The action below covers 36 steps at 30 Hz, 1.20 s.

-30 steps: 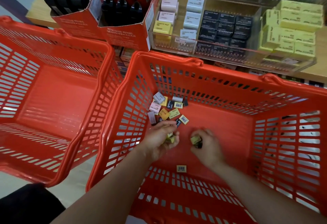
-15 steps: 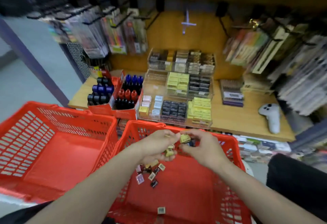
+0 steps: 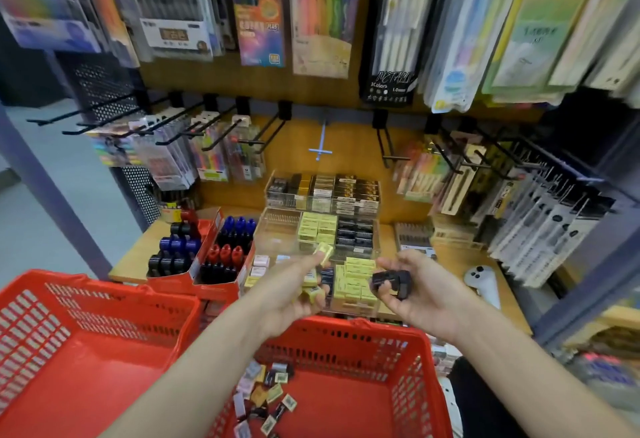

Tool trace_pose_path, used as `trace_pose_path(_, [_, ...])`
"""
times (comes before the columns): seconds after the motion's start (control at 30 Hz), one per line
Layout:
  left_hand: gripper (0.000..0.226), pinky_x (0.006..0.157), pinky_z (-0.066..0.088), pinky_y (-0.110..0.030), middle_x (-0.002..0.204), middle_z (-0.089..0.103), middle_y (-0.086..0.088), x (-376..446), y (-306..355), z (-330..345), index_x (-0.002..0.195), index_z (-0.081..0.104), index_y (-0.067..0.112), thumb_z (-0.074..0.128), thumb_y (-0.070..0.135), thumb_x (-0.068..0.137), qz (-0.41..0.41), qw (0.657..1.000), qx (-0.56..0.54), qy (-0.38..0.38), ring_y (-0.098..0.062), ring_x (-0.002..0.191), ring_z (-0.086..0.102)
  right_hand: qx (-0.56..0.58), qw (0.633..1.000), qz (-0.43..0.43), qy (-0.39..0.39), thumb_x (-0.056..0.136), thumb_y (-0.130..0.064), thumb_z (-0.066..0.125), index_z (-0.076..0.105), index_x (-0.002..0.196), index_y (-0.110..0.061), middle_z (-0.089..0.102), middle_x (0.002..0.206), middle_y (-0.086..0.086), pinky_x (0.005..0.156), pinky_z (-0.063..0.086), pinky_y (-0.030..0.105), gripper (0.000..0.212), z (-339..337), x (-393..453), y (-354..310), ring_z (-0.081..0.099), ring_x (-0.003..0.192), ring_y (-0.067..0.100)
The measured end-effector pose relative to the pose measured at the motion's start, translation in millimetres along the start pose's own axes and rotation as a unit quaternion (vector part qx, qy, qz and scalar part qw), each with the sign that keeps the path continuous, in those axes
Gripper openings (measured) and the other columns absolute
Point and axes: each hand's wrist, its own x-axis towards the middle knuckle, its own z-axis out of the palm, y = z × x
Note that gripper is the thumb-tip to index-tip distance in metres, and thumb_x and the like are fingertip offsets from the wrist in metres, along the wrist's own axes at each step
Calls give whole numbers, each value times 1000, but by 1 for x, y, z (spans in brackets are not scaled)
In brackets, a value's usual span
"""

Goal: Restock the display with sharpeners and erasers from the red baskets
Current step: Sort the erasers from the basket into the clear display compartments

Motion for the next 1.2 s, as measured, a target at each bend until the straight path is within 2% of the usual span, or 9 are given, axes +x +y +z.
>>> trace_pose_path(0.13, [25, 43, 49, -24, 73, 62, -13, 11, -7, 15, 87, 76, 4, 71, 28, 89, -59, 997, -49, 17, -17, 55, 56, 35, 998, 35, -27, 67, -12, 80, 66, 93, 1, 57, 89, 17, 38, 44, 18, 32, 0, 17, -2, 57, 73, 21])
trace_pose_path(0.23, [24, 47, 51, -23, 90, 61, -16, 17, -12, 26, 86, 76, 6, 70, 29, 91, -67, 996, -50, 8, -19, 64, 57, 71, 994, 64, -49, 68, -6, 79, 66, 87, 1, 61, 75, 14, 35, 41, 16, 23, -1, 23, 2, 59, 64, 17])
trace_pose_path(0.33, [27, 52, 50, -23, 99, 65, -13, 21, -19, 31, 107, 70, 9, 67, 32, 93, -48, 998, -28, -35, -17, 67, 60, -90, 996, -20, -20, 82, -6, 73, 69, 105, 3, 64, 74, 12, 40, 43, 15, 24, 2, 29, 5, 58, 58, 11])
trace_pose_path(0.43, [22, 53, 50, -24, 85, 65, -6, 21, -21, 34, 100, 72, 16, 69, 35, 89, -16, 997, -17, -78, -15, 64, 60, -169, 982, -90, -8, 81, -21, 77, 76, 100, -8, 67, 70, 5, 47, 47, 18, 24, 3, 33, 5, 52, 52, 9])
trace_pose_path(0.67, [19, 58, 50, -24, 89, 63, -1, 13, -21, 32, 96, 75, 28, 65, 43, 90, 43, 986, 110, -114, -12, 66, 60, -253, 952, -171, -16, 79, -32, 78, 80, 93, -27, 73, 81, -8, 50, 46, 17, 15, 3, 27, 8, 57, 55, 6])
trace_pose_path(0.8, [27, 61, 50, -23, 90, 63, 1, 11, -13, 24, 98, 72, 22, 62, 46, 91, 73, 978, 171, -91, -10, 66, 58, -407, 876, -260, -3, 85, -36, 72, 79, 93, -38, 71, 94, -29, 56, 46, 7, 10, -9, 23, 5, 61, 80, -15])
trace_pose_path(0.9, [29, 59, 50, -22, 95, 59, -2, 9, -11, 23, 100, 68, 17, 63, 44, 90, 70, 974, 187, -106, -11, 70, 59, -480, 829, -288, -24, 86, -36, 72, 77, 99, -38, 72, 93, -26, 64, 44, 3, 14, -16, 21, 8, 61, 85, -16])
trace_pose_path(1.07, [27, 57, 49, -22, 93, 60, -1, 10, -16, 26, 97, 69, 17, 61, 43, 92, 52, 968, 207, -130, -14, 76, 60, -443, 840, -312, -37, 81, -33, 76, 73, 99, -28, 76, 83, -8, 69, 51, 13, 19, -18, 21, 10, 70, 83, 7])
trace_pose_path(1.2, [26, 52, 48, -23, 89, 61, -5, 17, -16, 29, 94, 71, 15, 63, 39, 92, 54, 987, 123, -86, -12, 66, 58, -475, 805, -357, -4, 71, -38, 83, 72, 94, -32, 73, 85, -19, 72, 50, 11, 26, -21, 26, 11, 67, 83, -1])
